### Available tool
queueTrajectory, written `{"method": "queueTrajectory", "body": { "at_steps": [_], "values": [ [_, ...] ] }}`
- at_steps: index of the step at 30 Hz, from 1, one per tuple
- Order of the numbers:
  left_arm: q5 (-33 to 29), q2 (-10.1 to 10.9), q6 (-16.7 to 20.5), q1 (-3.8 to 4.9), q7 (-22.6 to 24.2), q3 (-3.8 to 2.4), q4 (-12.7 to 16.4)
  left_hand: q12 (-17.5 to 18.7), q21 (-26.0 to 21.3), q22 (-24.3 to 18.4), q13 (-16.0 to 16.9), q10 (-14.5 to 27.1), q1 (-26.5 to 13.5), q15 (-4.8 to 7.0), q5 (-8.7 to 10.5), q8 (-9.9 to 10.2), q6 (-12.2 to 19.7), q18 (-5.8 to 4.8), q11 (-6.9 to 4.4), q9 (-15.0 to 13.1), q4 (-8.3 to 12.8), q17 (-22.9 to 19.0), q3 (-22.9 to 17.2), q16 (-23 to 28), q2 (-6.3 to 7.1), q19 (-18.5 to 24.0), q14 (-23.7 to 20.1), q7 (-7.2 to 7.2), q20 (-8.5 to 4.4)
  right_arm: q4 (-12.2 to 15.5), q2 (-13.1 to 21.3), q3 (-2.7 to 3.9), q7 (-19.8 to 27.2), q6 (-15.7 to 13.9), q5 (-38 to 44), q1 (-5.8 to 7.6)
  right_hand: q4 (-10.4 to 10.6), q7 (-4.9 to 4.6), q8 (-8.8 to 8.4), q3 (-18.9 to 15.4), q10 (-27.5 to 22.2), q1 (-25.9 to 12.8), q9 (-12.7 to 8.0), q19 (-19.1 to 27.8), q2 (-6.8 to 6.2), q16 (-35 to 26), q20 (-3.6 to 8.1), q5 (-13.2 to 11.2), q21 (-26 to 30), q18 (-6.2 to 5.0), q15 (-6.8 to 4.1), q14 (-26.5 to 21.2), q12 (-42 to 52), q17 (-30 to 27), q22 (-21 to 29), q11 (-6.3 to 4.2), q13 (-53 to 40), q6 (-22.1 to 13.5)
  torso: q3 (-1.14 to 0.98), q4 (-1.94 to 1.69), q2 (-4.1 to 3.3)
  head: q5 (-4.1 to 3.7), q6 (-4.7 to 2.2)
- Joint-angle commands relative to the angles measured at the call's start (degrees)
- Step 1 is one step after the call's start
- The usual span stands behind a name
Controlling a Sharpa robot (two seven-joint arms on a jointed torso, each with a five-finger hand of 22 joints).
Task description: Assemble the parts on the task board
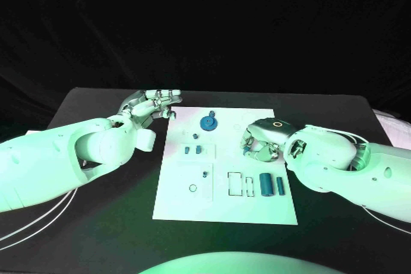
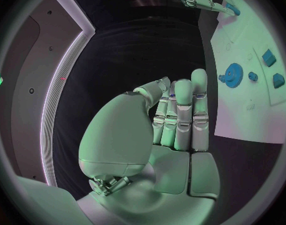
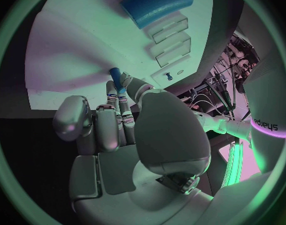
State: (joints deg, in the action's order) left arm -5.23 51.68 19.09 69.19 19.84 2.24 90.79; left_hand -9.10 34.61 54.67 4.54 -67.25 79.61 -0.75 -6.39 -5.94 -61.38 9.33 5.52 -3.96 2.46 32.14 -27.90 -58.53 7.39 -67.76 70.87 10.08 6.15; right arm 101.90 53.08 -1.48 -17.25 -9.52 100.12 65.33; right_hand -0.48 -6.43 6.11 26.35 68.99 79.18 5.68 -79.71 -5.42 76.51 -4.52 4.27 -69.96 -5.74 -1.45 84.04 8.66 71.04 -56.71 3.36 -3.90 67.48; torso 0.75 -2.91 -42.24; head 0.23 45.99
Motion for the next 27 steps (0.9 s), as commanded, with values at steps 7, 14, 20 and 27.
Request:
{"method": "queueTrajectory", "body": {
  "at_steps": [7,14,20,27],
  "values": [
    [-0.2,-0.06,-1.13,0.01,0.18,-0.03,-0.15,-0.5,-0.42,-0.13,0.01,0.51,0.56,0.13,-0.04,-0.28,0.36,1.13,0.11,0.08,0.16,-0.27,0.43,0.35,-0.42,0.12,-0.53,-0.06,0.11,5.76,3.02,0.53,0.01,-6.31,-1.63,1.03,-0.38,-0.1,0.26,0.72,1.24,0.62,0.35,-0.09,0.95,0.34,0.58,-0.38,-0.52,-0.43,-0.36,2.73,-0.46,0.16,-0.28,-0.46,-0.09,0.53,0.08,0.0,0.09,-0.01,-0.22],
    [-0.2,-0.18,-1.22,0.0,0.2,-0.03,-0.26,-0.5,-0.42,-0.13,0.01,0.51,0.56,0.13,-0.04,-0.28,0.36,1.13,0.11,0.08,0.16,-0.27,0.43,0.35,-0.42,0.12,-0.53,-0.06,0.11,8.94,1.64,0.67,1.03,-6.43,-4.33,1.25,-0.64,-0.27,0.14,0.97,1.26,0.74,0.38,-0.07,0.76,0.29,0.63,-0.16,-0.46,-0.44,-0.34,2.71,-0.72,0.08,-0.15,-0.37,-0.05,0.42,0.03,-0.02,0.01,0.67,-0.13],
    [-0.2,-0.32,-1.33,0.0,0.22,-0.03,-0.28,-0.5,-0.42,-0.13,0.01,0.51,0.56,0.13,-0.04,-0.28,0.36,1.13,0.11,0.08,0.16,-0.27,0.43,0.35,-0.42,0.12,-0.53,-0.06,0.11,8.42,-3.47,0.36,2.34,-5.99,-4.72,-0.61,-0.8,-0.4,0.01,1.21,1.18,0.77,0.38,-0.03,0.72,0.27,0.62,0.07,-0.41,-0.44,-0.27,2.69,-1.0,0.05,-0.07,-0.26,-0.02,0.26,0.07,-0.05,0.01,1.48,0.15],
    [-0.2,-0.49,-1.46,0.0,0.16,-0.04,-0.21,-0.5,-0.42,-0.13,0.01,0.51,0.56,0.13,-0.04,-0.28,0.36,1.13,0.11,0.08,0.16,-0.27,0.43,0.35,-0.42,0.12,-0.53,-0.06,0.11,6.33,-9.08,-0.07,3.88,-4.83,-4.37,-3.51,-0.99,-0.56,-0.18,1.46,1.04,0.77,0.38,0.03,0.65,0.23,0.57,0.35,-0.32,-0.45,-0.17,2.67,-1.35,-0.02,0.08,-0.12,0.02,0.02,0.12,-0.13,-0.03,2.2,0.62]
  ]
}}
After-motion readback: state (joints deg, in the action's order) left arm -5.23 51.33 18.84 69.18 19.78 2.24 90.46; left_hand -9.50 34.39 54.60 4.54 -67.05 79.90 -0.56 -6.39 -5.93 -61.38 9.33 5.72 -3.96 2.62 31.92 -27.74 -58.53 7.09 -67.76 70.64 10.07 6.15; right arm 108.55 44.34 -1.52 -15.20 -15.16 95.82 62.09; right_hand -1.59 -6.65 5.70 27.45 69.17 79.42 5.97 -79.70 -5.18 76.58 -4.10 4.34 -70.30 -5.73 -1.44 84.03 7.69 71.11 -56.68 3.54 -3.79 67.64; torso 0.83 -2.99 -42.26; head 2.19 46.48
